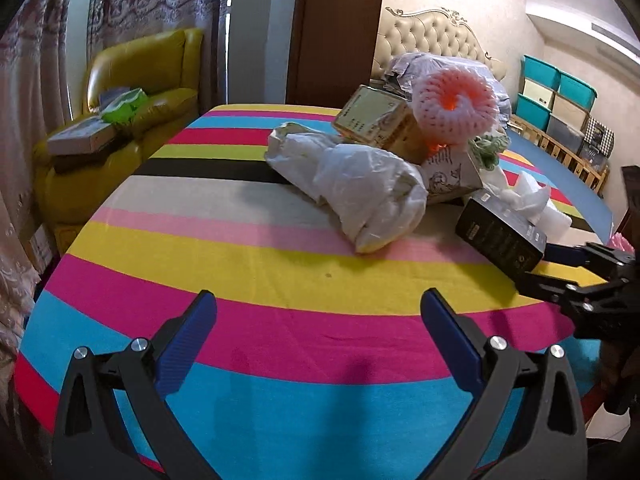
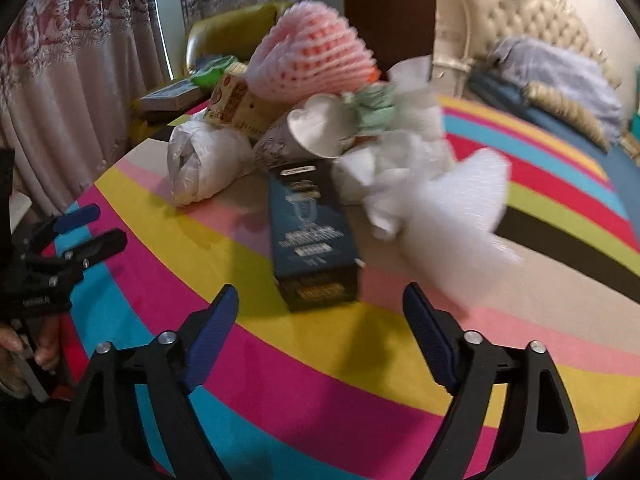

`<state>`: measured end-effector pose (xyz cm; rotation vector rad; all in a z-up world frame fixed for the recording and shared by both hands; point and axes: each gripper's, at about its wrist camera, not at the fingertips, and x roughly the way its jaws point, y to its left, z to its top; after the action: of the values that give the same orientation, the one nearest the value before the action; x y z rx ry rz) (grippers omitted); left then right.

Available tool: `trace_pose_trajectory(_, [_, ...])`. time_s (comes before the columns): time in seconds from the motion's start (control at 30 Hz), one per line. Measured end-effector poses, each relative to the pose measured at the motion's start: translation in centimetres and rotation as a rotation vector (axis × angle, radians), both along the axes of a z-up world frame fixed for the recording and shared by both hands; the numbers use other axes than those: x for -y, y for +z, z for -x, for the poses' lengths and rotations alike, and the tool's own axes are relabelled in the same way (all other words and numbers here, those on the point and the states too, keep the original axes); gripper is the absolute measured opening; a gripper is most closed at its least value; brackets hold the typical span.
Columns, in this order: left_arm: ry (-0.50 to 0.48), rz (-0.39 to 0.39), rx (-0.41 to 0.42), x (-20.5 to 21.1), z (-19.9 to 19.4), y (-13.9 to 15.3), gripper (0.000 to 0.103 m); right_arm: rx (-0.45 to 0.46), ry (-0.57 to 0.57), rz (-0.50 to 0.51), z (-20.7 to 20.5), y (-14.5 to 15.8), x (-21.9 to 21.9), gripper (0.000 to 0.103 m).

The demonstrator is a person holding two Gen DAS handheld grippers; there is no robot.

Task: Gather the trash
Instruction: 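Move both open tools back to the trash pile on the table, then grasp the white plastic bag with the left tool while the right tool grasps the black DORMI box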

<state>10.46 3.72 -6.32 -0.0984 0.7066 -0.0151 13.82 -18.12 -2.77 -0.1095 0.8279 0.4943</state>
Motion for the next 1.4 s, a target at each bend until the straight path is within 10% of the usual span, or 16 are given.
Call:
trace_pose_trajectory(0.13, [0.004, -0.005, -0.019, 0.1, -0.6, 0.4, 0.098, 0.016, 0.012, 0.076, -1.2, 0.2, -1.9, 0.074])
trace_pose_trajectory(0.3, [0.003, 0.0, -0.044, 0.3, -1.8, 0.4, 0.098, 0.011, 0.004, 0.068, -1.5, 0.2, -2.2, 0.039])
trace_pose_trajectory(0.67, [-0.037, 0.021, -0.08, 4.8, -8.1, 0.8, 0.097, 0.033, -0.051, -0.024, 0.6, 0.7, 1.4, 0.039])
trace_pose_trajectory(0.83, [-0.037, 0.003, -0.113, 6.4, -10.6, 0.2, 0.045, 0.025, -0.057, -0.046, 1.1, 0.3, 1.9, 0.039])
trace_pose_trajectory(0.93, [-0.06, 0.047, -0.073, 6.2, -9.1, 0.5, 0.037, 0.042, -0.06, -0.035, 1.5, 0.3, 2.3, 0.039])
trace_pose_trajectory(1.4, [-0.126, 0.043, 0.029, 5.3, -0.3, 0.3, 0.035, 0.085, -0.051, -0.075, 4.3, 0.6, 3.3, 0.039])
